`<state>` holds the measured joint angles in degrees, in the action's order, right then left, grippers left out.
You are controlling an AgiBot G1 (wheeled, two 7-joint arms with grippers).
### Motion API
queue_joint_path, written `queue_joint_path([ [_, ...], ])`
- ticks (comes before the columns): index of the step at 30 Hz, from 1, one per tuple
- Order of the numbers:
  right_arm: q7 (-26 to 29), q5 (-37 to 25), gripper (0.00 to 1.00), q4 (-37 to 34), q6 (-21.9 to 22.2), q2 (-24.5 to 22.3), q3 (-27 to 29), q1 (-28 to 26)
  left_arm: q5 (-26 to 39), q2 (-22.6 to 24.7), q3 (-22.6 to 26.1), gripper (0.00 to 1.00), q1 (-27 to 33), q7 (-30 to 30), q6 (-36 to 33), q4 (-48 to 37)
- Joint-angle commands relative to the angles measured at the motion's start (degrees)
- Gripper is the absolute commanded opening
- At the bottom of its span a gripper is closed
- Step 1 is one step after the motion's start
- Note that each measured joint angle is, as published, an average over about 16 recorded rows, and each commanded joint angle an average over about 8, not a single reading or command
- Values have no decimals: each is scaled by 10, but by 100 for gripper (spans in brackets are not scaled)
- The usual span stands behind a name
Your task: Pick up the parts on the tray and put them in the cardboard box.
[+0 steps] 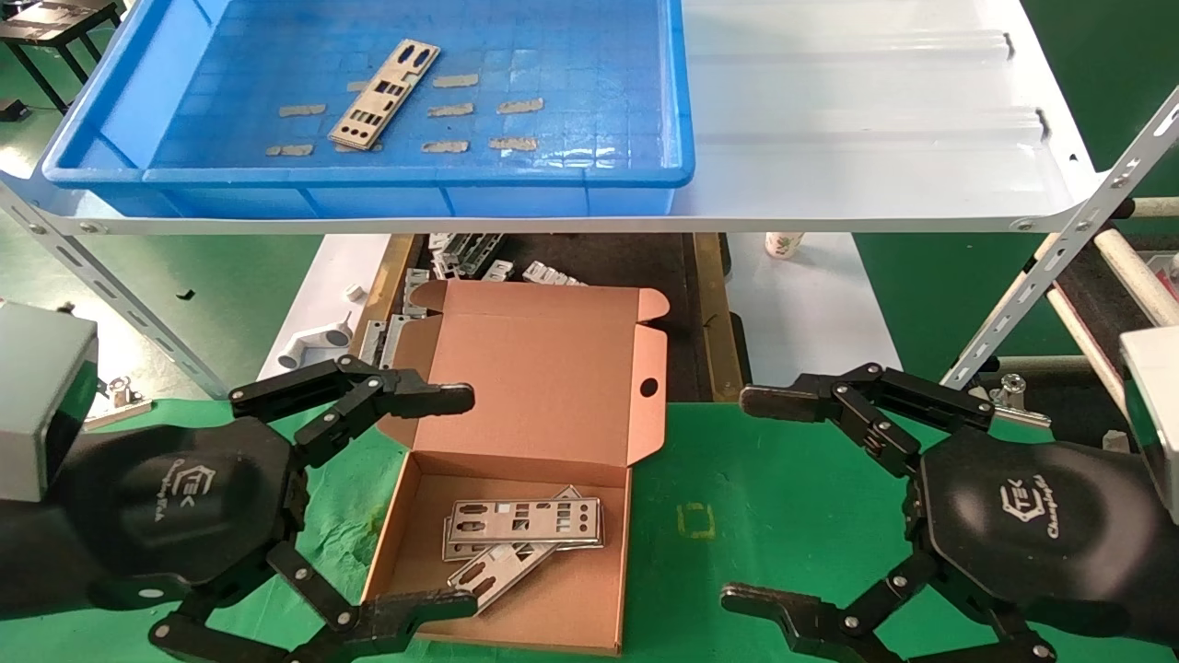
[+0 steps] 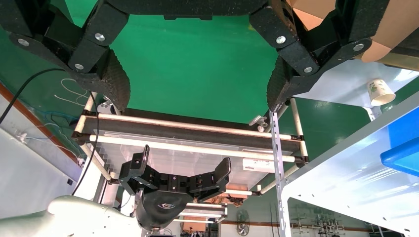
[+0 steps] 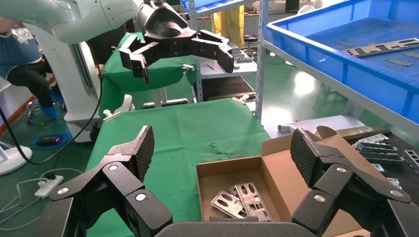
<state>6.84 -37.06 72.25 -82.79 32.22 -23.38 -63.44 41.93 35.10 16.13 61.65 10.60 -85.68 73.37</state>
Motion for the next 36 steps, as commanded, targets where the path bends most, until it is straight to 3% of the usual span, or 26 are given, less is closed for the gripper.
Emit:
queue_joint_path([
  [1, 0, 0, 100, 0, 0, 0, 0, 0, 0, 0, 0, 100, 0, 0, 0, 0],
  [36, 0, 0, 100, 0, 0, 0, 0, 0, 0, 0, 0, 100, 0, 0, 0, 0],
])
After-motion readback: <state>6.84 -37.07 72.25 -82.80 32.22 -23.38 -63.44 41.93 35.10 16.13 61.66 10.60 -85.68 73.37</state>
